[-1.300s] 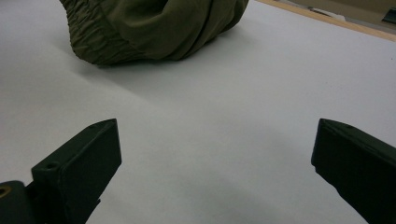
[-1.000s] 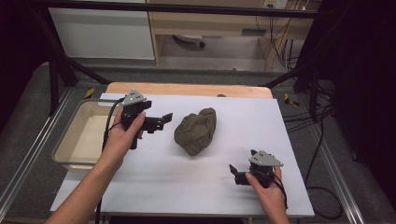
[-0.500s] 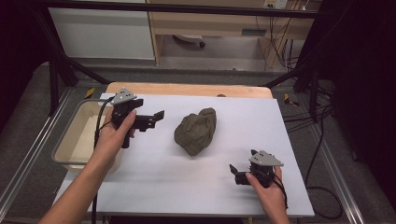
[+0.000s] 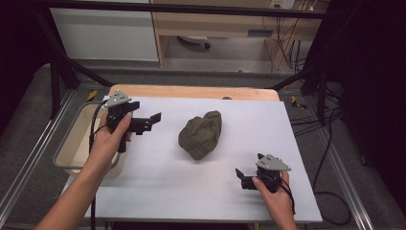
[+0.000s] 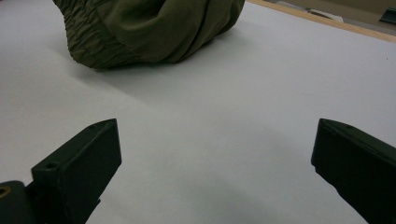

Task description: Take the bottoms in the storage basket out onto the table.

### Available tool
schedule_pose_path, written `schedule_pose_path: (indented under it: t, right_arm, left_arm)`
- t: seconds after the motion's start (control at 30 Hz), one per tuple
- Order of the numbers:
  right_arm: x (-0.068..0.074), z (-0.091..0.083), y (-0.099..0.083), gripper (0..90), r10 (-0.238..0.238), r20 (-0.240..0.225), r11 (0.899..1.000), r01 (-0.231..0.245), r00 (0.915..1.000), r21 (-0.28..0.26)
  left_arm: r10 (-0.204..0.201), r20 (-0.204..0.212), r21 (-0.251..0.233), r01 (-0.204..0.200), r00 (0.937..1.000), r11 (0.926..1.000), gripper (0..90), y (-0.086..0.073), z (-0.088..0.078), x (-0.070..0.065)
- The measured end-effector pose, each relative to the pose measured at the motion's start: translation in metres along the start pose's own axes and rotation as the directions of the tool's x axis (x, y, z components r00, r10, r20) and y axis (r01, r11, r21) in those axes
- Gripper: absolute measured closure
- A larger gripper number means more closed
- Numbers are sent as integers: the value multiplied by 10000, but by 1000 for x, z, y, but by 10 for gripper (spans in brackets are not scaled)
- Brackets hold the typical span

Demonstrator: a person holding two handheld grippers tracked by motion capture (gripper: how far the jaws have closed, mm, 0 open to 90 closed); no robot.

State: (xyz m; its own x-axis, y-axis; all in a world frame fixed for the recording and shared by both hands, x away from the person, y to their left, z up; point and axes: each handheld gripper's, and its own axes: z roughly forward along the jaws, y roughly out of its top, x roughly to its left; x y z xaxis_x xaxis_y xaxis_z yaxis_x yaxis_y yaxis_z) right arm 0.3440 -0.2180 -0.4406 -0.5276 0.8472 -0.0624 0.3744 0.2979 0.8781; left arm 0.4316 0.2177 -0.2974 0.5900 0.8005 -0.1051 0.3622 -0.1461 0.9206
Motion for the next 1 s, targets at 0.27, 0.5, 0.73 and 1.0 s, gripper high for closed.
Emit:
schedule_pose_path:
  t: [0.27, 0.5, 0.73, 1.0]
  right_arm:
    - [0, 0, 0, 22, 8, 2, 10000, -8, 10000, 9]
    - [-1, 0, 0, 22, 31, 35, 10000, -31, 10000, -16]
    - [-1, 0, 0, 22, 46, 38, 10000, -46, 10000, -12]
    - [-2, 0, 0, 22, 49, 107, 10000, -49, 9999, 15]
  left_arm:
    - [-178, -140, -112, 177, 9997, 9998, 45, -2, -9, 9]
    - [-291, -230, -164, 287, 9993, 9995, 45, -5, -18, 16]
    - [-413, -258, -157, 409, 9988, 9990, 45, -7, -29, 22]
    - [-540, -447, 30, 542, 9975, 9985, 49, -14, -39, 24]
